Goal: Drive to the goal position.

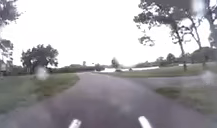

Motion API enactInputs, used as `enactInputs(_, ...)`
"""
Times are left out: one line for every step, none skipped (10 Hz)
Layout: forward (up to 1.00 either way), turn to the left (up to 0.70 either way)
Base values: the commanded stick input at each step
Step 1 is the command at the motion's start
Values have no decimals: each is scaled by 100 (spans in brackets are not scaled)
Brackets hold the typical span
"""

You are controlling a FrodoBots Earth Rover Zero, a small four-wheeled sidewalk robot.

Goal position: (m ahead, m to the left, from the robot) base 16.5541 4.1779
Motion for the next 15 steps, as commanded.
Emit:
enactInputs(70, 29)
enactInputs(70, 22)
enactInputs(70, 0)
enactInputs(70, 0)
enactInputs(70, 0)
enactInputs(70, 0)
enactInputs(70, 0)
enactInputs(70, 1)
enactInputs(70, 5)
enactInputs(70, 35)
enactInputs(70, 35)
enactInputs(70, 32)
enactInputs(70, 0)
enactInputs(70, 0)
enactInputs(70, 0)
